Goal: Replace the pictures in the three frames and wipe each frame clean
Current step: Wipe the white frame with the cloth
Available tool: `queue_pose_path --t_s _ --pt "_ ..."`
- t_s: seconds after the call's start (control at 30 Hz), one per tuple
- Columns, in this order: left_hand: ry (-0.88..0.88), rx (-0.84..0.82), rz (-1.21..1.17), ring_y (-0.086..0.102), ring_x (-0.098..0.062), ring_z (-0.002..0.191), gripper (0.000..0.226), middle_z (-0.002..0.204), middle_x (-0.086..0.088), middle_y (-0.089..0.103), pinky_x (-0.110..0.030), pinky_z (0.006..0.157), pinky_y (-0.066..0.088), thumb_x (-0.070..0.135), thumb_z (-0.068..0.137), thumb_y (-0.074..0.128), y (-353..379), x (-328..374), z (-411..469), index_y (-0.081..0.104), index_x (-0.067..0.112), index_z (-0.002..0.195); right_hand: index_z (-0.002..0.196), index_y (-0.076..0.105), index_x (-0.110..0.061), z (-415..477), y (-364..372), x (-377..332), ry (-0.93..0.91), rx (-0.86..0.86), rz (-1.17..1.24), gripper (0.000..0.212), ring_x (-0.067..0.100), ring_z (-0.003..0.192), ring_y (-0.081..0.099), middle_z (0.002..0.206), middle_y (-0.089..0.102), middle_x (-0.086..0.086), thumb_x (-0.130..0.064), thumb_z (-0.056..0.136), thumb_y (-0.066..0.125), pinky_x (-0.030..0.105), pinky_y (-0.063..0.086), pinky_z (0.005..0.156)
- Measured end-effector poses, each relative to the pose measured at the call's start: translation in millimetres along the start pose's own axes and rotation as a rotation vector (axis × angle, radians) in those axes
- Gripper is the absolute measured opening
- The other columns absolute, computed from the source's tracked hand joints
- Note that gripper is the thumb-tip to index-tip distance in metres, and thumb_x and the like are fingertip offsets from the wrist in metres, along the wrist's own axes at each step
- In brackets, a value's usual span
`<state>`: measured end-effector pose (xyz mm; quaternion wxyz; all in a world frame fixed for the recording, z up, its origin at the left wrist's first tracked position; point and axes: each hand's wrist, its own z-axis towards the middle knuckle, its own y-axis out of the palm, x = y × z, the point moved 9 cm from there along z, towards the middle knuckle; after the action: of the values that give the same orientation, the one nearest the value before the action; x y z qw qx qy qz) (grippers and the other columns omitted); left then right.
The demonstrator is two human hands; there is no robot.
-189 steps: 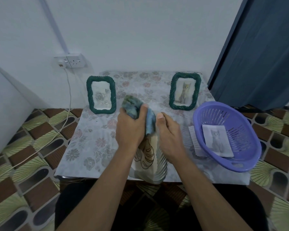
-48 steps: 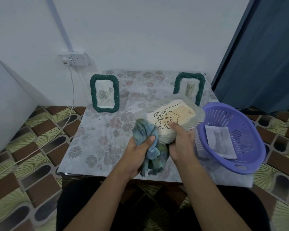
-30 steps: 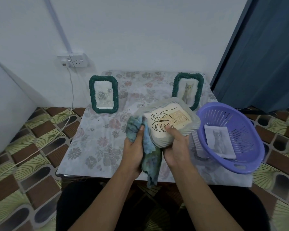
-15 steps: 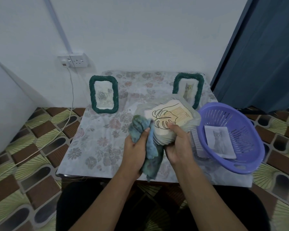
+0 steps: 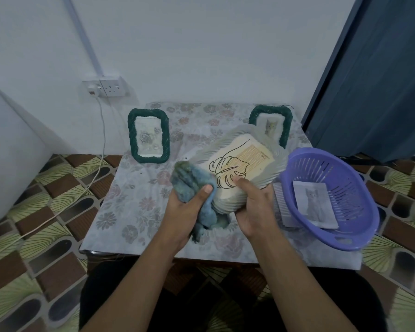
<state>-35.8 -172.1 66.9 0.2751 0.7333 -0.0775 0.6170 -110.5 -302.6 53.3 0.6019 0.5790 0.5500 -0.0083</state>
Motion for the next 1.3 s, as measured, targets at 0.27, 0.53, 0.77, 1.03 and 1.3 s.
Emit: queue_pose_path --t_s 0.27,0.53,0.77,1.03,1.3 --pt "0.124 0.204 0.132 0.073 -0.014 0.084 0.014 0.086 0.004 0.076 -0.027 0.071 0.058 0.024 0.096 0.060 -19 9 -3 0.073 0.020 0.094 0.109 0.064 -0.017 -5 9 8 0.006 -0.049 0.006 0.038 0.017 0.089 0.073 0.095 0.077 0.000 0.013 0.087 0.060 0.036 0.062 0.075" --pt "0.049 0.281 -0.026 0.068 -0.018 0.079 0.024 0.082 -0.001 0.071 -0.037 0.074 0.058 0.033 0.098 0.056 -21 2 6 0.070 0.016 0.089 0.127 0.060 -0.010 -9 10 17 0.054 -0.029 0.079 0.046 0.024 0.100 0.071 0.111 0.074 0.009 0.013 0.088 0.059 0.037 0.062 0.076" --pt "-0.094 -0.008 -0.049 0.073 -0.024 0.089 0.035 0.105 -0.009 0.075 -0.041 0.075 0.061 0.028 0.080 0.065 0 -10 0 0.069 0.013 0.111 0.136 0.056 -0.005 1 2 9 0.046 0.028 0.099 0.050 0.032 0.116 0.064 0.128 0.066 0.017 0.011 0.088 0.058 0.037 0.061 0.083" --pt "0.097 0.325 -0.037 0.067 -0.009 0.079 0.020 0.078 0.010 0.071 -0.033 0.075 0.055 0.026 0.101 0.052 -19 -1 -1 0.069 0.021 0.093 0.111 0.067 -0.017 -11 16 14 0.024 -0.099 0.022 0.038 0.022 0.097 0.072 0.106 0.076 0.005 0.013 0.090 0.056 0.040 0.061 0.083" --pt "0.007 0.220 -0.161 0.070 -0.008 0.096 0.027 0.100 0.009 0.075 -0.028 0.080 0.058 0.031 0.104 0.044 -13 -4 4 0.063 0.018 0.119 0.129 0.061 -0.009 -8 12 13 0.041 -0.078 0.045 0.047 0.032 0.114 0.066 0.122 0.070 0.013 0.013 0.087 0.058 0.046 0.056 0.093"
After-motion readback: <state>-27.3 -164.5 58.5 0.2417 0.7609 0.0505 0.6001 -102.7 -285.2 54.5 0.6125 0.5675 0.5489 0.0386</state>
